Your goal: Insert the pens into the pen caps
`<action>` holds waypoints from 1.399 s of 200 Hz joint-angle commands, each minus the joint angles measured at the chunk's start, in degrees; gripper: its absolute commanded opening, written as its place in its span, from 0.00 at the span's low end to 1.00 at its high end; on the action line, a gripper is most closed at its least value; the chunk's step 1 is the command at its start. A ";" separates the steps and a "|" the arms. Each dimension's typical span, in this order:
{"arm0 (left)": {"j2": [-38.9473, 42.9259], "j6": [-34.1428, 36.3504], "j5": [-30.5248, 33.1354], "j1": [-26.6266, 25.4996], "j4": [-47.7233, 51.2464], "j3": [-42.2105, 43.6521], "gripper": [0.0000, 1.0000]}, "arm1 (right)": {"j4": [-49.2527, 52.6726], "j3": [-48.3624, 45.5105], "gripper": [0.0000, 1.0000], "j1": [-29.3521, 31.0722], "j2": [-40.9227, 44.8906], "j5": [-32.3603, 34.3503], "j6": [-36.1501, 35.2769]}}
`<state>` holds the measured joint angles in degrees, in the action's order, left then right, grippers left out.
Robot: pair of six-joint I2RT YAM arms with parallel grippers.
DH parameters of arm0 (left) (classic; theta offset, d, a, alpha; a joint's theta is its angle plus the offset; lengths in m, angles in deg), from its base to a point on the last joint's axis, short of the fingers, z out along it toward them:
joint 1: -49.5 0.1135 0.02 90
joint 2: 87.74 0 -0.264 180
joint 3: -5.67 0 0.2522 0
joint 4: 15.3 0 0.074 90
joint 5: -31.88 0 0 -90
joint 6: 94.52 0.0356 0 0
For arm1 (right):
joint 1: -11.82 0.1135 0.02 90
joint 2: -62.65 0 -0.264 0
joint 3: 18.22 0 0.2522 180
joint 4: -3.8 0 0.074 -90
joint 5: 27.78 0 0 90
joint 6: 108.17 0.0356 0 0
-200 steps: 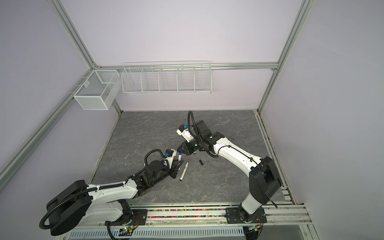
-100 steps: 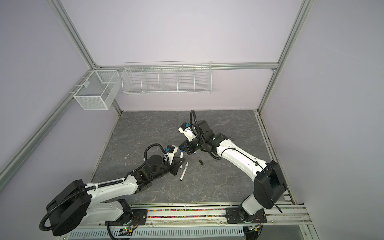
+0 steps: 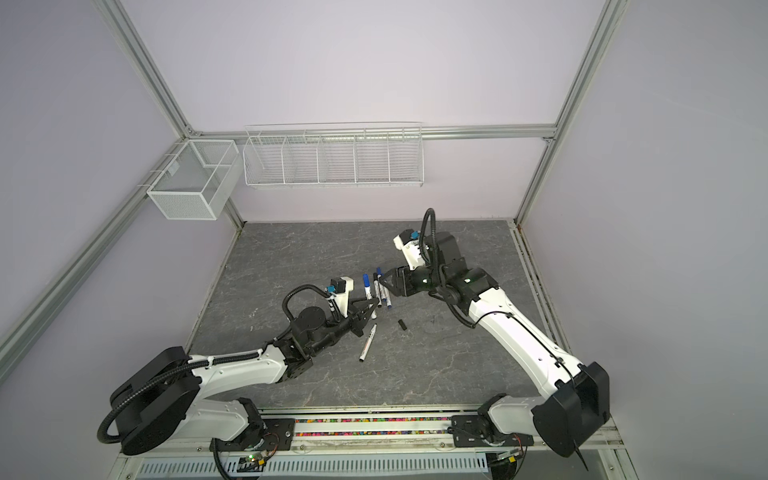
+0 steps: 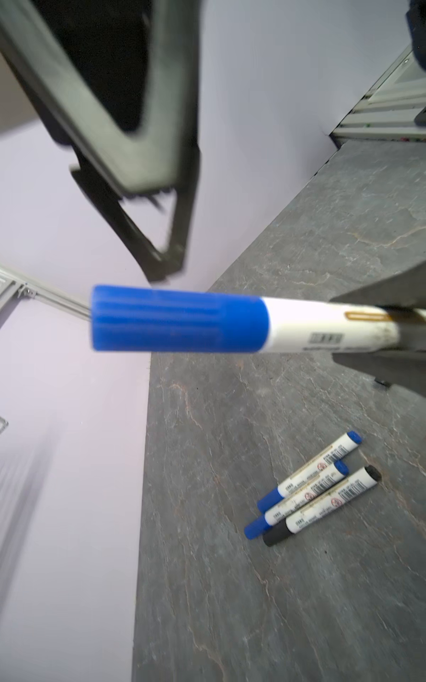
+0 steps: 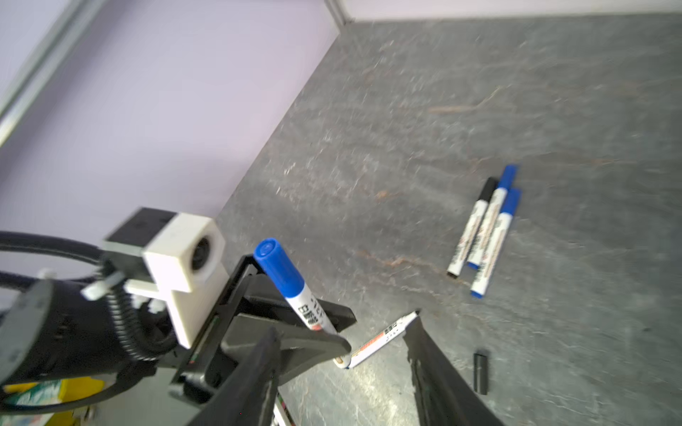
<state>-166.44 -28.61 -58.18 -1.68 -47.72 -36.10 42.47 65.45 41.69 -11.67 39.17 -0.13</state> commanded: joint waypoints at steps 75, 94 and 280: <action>-17.86 -15.99 -4.03 11.60 15.53 -12.25 0.00 | 6.92 -3.19 0.54 -2.27 -0.21 3.94 1.14; -20.75 -16.48 -3.43 11.89 16.56 -13.65 0.04 | 7.74 -3.37 0.53 -2.27 -0.21 4.25 0.80; -12.24 -14.62 -11.73 12.06 19.99 -12.95 0.42 | 9.23 -3.55 0.51 0.45 -7.02 -2.98 -2.65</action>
<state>-184.49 -44.98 -64.52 10.12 -25.47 -49.80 52.28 61.72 40.27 -17.27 40.16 -0.52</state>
